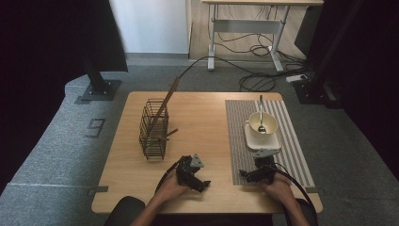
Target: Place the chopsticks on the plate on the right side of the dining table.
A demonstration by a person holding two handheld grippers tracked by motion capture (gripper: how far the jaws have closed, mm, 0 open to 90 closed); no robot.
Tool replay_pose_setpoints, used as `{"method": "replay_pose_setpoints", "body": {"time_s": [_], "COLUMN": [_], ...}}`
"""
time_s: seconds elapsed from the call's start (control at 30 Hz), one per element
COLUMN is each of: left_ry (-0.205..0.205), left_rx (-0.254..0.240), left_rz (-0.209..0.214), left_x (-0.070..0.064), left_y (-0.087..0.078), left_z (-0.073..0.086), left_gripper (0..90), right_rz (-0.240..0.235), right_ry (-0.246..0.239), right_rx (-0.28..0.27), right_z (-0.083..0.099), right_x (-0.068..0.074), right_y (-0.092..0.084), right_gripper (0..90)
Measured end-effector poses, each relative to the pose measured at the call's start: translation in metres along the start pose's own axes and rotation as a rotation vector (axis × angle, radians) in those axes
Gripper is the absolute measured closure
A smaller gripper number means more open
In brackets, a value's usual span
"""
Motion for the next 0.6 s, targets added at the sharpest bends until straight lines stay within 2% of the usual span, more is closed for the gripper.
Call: {"method": "replay_pose_setpoints", "body": {"time_s": [0.6], "left_ry": [0.000], "left_rx": [0.000], "left_rz": [0.000], "left_x": [0.0000], "left_y": [0.0001], "left_z": [0.0000], "left_gripper": [0.0], "right_rz": [-0.010], "right_ry": [-0.004], "right_rx": [0.003], "right_z": [-0.0005], "right_x": [-0.0002], "right_y": [0.0005], "right_gripper": [0.0]}}
Point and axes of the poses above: each handheld gripper's, and its own axes: y roughly forward along the jaws, z roughly out of its underside, x roughly to its left, the point moved 6 cm from there along y, roughly forward along the jaws, and after that the axes turned 5 degrees about -x, right-handed, at the moved point
